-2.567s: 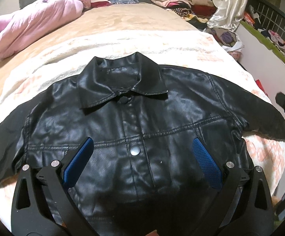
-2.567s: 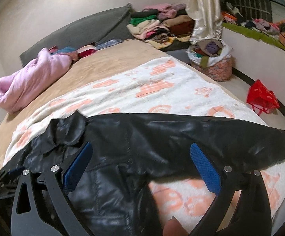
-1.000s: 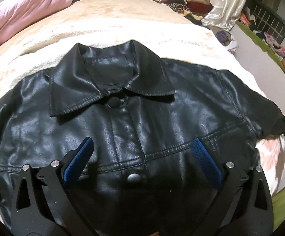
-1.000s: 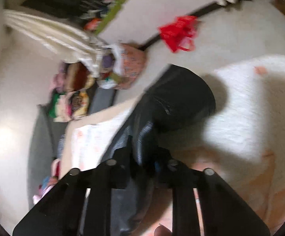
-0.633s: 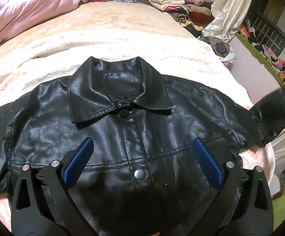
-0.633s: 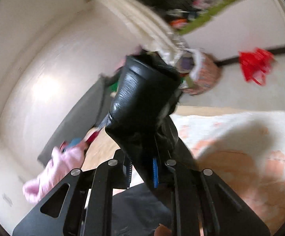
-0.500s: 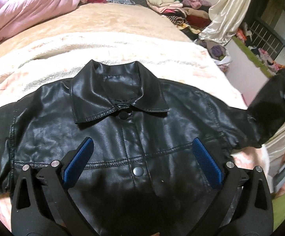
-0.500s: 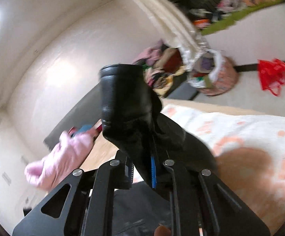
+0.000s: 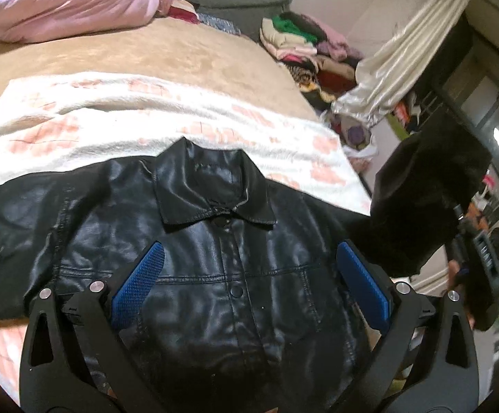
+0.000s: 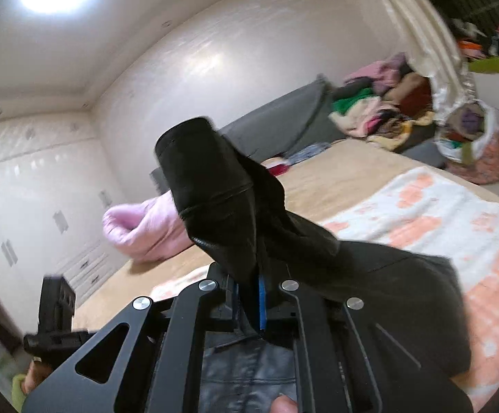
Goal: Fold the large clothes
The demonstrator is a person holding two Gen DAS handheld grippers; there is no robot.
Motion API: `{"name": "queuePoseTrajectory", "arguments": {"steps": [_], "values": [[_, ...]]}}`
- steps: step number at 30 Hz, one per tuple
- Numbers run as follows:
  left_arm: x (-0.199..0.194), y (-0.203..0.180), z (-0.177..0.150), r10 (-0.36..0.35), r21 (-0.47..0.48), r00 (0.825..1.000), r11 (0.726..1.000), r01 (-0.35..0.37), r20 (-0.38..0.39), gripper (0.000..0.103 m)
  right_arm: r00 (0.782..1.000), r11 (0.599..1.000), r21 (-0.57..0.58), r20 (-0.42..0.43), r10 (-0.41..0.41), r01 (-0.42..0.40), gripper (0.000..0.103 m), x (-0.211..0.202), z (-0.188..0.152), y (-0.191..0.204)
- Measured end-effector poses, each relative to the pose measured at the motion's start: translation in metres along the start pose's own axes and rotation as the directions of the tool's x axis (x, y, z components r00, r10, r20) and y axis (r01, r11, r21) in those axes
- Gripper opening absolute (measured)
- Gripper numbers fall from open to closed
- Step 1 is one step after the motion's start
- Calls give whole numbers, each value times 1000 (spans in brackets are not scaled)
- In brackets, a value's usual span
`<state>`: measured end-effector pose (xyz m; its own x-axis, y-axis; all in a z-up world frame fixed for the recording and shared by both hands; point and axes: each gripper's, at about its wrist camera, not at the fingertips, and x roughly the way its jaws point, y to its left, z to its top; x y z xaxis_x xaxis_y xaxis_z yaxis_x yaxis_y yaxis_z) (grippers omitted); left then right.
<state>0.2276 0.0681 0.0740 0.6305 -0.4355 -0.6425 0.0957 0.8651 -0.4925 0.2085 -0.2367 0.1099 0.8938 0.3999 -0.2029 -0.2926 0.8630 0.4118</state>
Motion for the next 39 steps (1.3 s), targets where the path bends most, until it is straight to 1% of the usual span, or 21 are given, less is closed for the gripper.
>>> {"name": "queuePoseTrajectory", "arguments": {"steps": [3, 7, 10, 14, 19, 21, 22, 23, 25, 27, 28, 29, 30, 31, 32, 33, 34, 35, 37, 38, 39], "values": [[-19, 17, -1, -27, -47, 999, 998, 28, 33, 94, 999, 999, -38, -28, 37, -38, 7, 14, -10, 25], [-37, 43, -6, -53, -124, 997, 990, 60, 60, 94, 993, 992, -89, -87, 82, -90, 7, 33, -36, 58], [-48, 61, -11, -94, -174, 992, 979, 107, 79, 94, 980, 983, -119, -157, 120, -140, 7, 48, -65, 90], [-61, 82, -18, -137, -233, 984, 959, 160, 111, 94, 965, 965, -197, -232, 123, -171, 7, 66, -95, 127], [-76, 99, -24, -163, -272, 975, 941, 200, 153, 94, 940, 955, -240, -331, 88, -174, 7, 84, -132, 150], [-80, 104, -25, -147, -281, 976, 941, 187, 159, 94, 923, 952, -251, -378, 71, -176, 7, 92, -150, 153], [-81, 107, -26, -145, -287, 976, 940, 187, 160, 94, 911, 948, -261, -409, 60, -179, 7, 95, -161, 157], [-82, 108, -27, -150, -290, 975, 938, 192, 163, 94, 904, 946, -269, -424, 51, -180, 9, 95, -173, 158], [-78, 111, -30, -160, -293, 976, 935, 198, 148, 94, 886, 943, -287, -463, 17, -168, 12, 100, -188, 161], [-68, 114, -36, -164, -310, 981, 932, 189, 107, 94, 871, 945, -285, -491, -2, -159, 15, 107, -199, 158], [-62, 117, -39, -159, -326, 983, 928, 179, 89, 94, 859, 946, -280, -511, -4, -162, 19, 110, -204, 156], [-59, 118, -42, -160, -330, 984, 927, 177, 78, 94, 851, 946, -282, -524, -12, -161, 29, 113, -203, 152], [-53, 119, -45, -162, -325, 985, 930, 171, 55, 94, 838, 942, -295, -545, -29, -159, 42, 114, -208, 153], [-47, 120, -48, -156, -326, 987, 932, 156, 28, 94, 833, 940, -303, -552, -38, -158, 65, 115, -209, 152], [-43, 124, -51, -154, -339, 988, 929, 147, 8, 94, 828, 936, -312, -559, -44, -161, 70, 111, -213, 152], [-37, 129, -55, -174, -370, 985, 915, 160, -6, 94, 821, 935, -313, -569, -45, -166, 72, 110, -215, 150], [-33, 132, -59, -193, -391, 981, 905, 171, -17, 94, 811, 934, -316, -583, -54, -165, 80, 106, -217, 150], [-26, 136, -63, -203, -408, 978, 897, 167, -44, 94, 808, 934, -316, -586, -55, -165, 89, 103, -216, 148], [-17, 140, -66, -172, -411, 982, 903, 123, -83, 94, 809, 941, -289, -588, -27, -178, 91, 90, -212, 144], [-13, 141, -68, -166, -413, 982, 903, 115, -90, 94, 808, 946, -269, -589, -14, -180, 91, 81, -207, 139], [-10, 144, -69, -166, -423, 982, 899, 115, -85, 94, 813, 951, -256, -582, -8, -174, 91, 74, -203, 135]]}}
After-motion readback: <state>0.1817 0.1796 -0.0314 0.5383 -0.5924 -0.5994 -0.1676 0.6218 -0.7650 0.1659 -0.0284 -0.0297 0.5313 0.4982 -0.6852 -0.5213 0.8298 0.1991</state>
